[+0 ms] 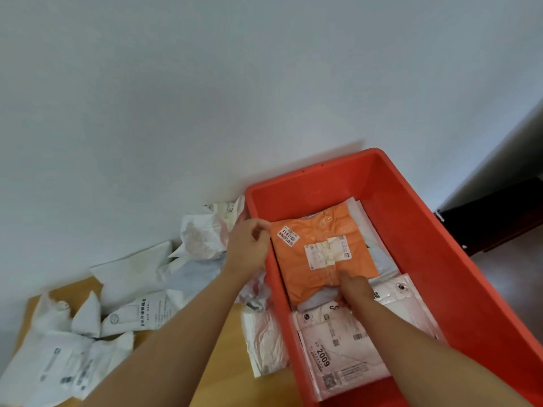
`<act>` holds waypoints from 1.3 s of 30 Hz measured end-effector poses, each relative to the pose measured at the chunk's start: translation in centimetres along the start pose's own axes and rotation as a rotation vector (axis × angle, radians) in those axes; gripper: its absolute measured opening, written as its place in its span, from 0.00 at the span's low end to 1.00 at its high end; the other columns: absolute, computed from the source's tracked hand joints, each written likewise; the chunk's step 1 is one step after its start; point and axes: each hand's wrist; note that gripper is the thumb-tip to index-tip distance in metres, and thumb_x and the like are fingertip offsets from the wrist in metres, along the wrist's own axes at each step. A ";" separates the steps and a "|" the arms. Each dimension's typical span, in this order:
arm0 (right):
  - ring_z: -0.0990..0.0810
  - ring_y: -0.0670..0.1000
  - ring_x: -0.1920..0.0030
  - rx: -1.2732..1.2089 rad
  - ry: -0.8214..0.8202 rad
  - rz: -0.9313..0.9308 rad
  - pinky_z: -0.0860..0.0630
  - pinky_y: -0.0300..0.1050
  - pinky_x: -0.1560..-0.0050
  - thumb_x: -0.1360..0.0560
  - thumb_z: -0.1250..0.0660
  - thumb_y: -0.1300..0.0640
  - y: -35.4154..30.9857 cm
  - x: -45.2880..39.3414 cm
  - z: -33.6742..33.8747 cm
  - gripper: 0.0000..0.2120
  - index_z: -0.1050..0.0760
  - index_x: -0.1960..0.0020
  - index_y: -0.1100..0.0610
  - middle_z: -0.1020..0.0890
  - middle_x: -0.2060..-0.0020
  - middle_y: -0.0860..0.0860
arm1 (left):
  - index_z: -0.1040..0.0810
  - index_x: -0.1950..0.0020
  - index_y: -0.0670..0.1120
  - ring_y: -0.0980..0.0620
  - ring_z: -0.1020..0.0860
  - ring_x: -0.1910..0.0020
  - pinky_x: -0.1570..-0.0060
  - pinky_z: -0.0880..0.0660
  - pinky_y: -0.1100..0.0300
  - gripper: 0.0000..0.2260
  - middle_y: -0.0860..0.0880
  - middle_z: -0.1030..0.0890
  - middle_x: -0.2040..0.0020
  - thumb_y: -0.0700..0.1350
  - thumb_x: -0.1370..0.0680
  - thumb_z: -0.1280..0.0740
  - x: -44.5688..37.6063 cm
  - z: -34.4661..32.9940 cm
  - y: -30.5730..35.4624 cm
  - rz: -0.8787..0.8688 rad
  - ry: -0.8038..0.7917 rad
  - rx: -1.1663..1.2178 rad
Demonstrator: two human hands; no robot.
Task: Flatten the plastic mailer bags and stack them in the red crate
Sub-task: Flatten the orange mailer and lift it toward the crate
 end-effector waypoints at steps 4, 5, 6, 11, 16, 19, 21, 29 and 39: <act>0.17 0.60 0.66 -0.100 0.064 0.117 0.19 0.53 0.60 0.21 0.40 0.54 -1.9 0.5 0.4 0.16 0.21 0.56 0.65 0.17 0.67 0.60 | 0.18 0.53 0.48 0.65 0.23 0.62 0.51 0.29 0.67 0.08 0.56 0.18 0.57 0.39 0.22 0.36 1.5 2.0 -1.6 0.012 0.014 0.023; 0.18 0.60 0.66 -0.146 0.063 0.150 0.19 0.53 0.60 0.21 0.41 0.57 -2.5 0.8 0.6 0.14 0.21 0.56 0.66 0.17 0.67 0.60 | 0.19 0.53 0.48 0.67 0.24 0.61 0.55 0.30 0.71 0.08 0.56 0.18 0.57 0.38 0.22 0.36 2.1 2.6 -2.1 0.015 0.008 0.035; 0.19 0.58 0.67 -0.199 0.061 0.175 0.21 0.51 0.63 0.21 0.41 0.60 -3.4 1.7 0.6 0.13 0.22 0.55 0.67 0.18 0.66 0.60 | 0.19 0.53 0.49 0.66 0.23 0.60 0.56 0.31 0.72 0.08 0.57 0.19 0.58 0.38 0.22 0.36 2.7 3.5 -2.8 0.017 0.002 0.047; 0.22 0.52 0.66 -0.278 0.150 0.355 0.28 0.44 0.66 0.21 0.41 0.63 -8.3 7.8 0.5 0.07 0.25 0.52 0.63 0.20 0.62 0.59 | 0.22 0.52 0.53 0.56 0.21 0.58 0.50 0.24 0.61 0.08 0.58 0.20 0.57 0.40 0.21 0.36 5.9 7.5 -8.4 0.112 -0.062 0.104; 0.23 0.51 0.67 -0.255 0.200 0.624 0.28 0.45 0.64 0.22 0.39 0.63 -12.5 16.3 -2.8 0.08 0.26 0.60 0.58 0.20 0.64 0.56 | 0.22 0.48 0.49 0.54 0.22 0.55 0.50 0.25 0.60 0.05 0.55 0.21 0.54 0.41 0.20 0.36 8.9 12.4 -13.8 0.183 -0.099 0.146; 0.23 0.44 0.70 -0.235 0.198 0.751 0.27 0.42 0.64 0.22 0.38 0.63 -13.5 20.7 -7.0 0.07 0.25 0.58 0.56 0.20 0.65 0.54 | 0.22 0.46 0.49 0.51 0.21 0.51 0.50 0.25 0.59 0.06 0.56 0.22 0.53 0.42 0.20 0.38 10.7 15.8 -16.7 0.264 -0.109 0.146; 0.23 0.41 0.71 -0.191 0.174 0.817 0.27 0.38 0.64 0.22 0.39 0.65 -13.4 23.4 -10.9 0.08 0.26 0.56 0.55 0.20 0.65 0.53 | 0.22 0.43 0.48 0.52 0.22 0.49 0.48 0.26 0.58 0.08 0.55 0.23 0.52 0.43 0.19 0.38 12.0 18.4 -19.0 0.322 -0.100 0.146; 0.21 0.49 0.61 0.091 -0.026 0.845 0.27 0.42 0.60 0.22 0.36 0.63 -8.0 27.0 -24.1 0.10 0.25 0.59 0.52 0.18 0.62 0.49 | 0.24 0.41 0.48 0.57 0.26 0.54 0.59 0.32 0.64 0.09 0.54 0.24 0.50 0.45 0.19 0.39 14.4 24.3 -25.3 0.533 -0.017 0.081; 0.30 0.59 0.35 1.076 -0.252 0.677 0.29 0.50 0.36 0.21 0.49 0.47 -2.6 23.0 -33.1 0.21 0.21 0.43 0.56 0.26 0.36 0.56 | 0.25 0.42 0.50 0.55 0.29 0.49 0.50 0.33 0.62 0.08 0.54 0.27 0.47 0.49 0.19 0.38 16.1 24.8 -29.8 0.704 -0.481 0.038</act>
Point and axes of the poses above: each hand's wrist, its own x-axis away from the middle knuckle, its own z-axis out of the back of the hand, y = z × x
